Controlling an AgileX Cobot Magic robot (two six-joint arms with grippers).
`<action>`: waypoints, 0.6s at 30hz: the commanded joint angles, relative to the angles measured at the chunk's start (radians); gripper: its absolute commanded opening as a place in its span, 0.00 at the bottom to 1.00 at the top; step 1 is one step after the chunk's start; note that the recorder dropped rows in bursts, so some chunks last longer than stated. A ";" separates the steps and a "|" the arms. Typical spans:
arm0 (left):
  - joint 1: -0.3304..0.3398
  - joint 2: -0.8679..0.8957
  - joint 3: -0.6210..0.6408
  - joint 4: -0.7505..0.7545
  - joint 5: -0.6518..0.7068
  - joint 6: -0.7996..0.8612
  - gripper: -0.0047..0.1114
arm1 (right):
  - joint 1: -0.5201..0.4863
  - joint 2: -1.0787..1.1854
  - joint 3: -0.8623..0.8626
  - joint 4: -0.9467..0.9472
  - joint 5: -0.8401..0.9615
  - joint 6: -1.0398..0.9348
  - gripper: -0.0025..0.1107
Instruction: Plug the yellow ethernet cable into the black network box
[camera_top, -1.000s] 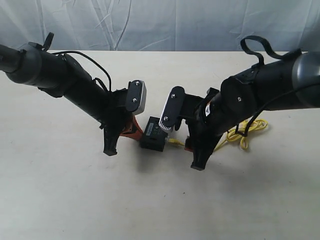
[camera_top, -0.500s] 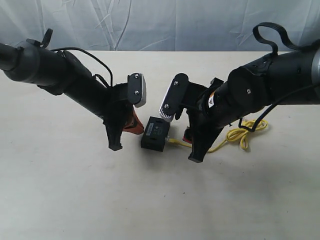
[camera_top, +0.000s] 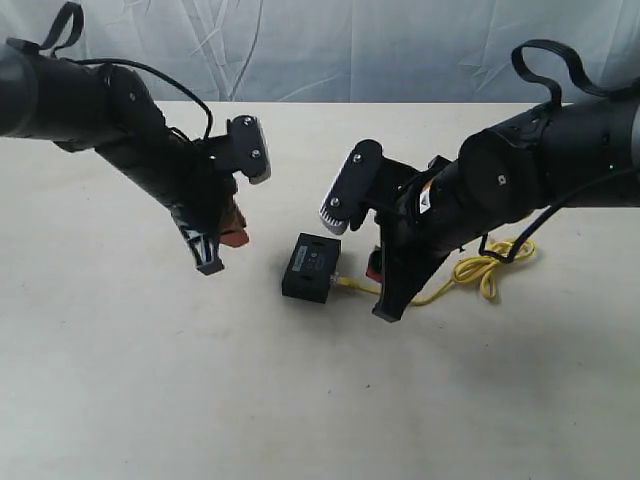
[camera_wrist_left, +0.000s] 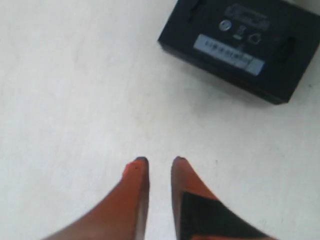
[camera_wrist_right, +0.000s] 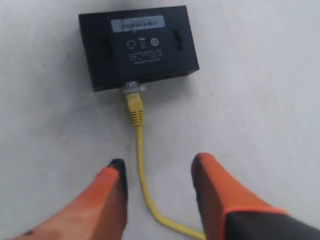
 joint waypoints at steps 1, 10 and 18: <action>-0.002 -0.069 0.003 0.260 0.038 -0.423 0.04 | 0.003 -0.034 -0.004 -0.001 0.089 0.100 0.10; 0.010 -0.273 0.019 0.573 0.229 -1.132 0.04 | 0.003 -0.195 -0.002 -0.001 0.276 0.449 0.02; 0.090 -0.518 0.187 0.505 0.070 -1.211 0.04 | -0.019 -0.330 -0.002 0.018 0.260 0.515 0.02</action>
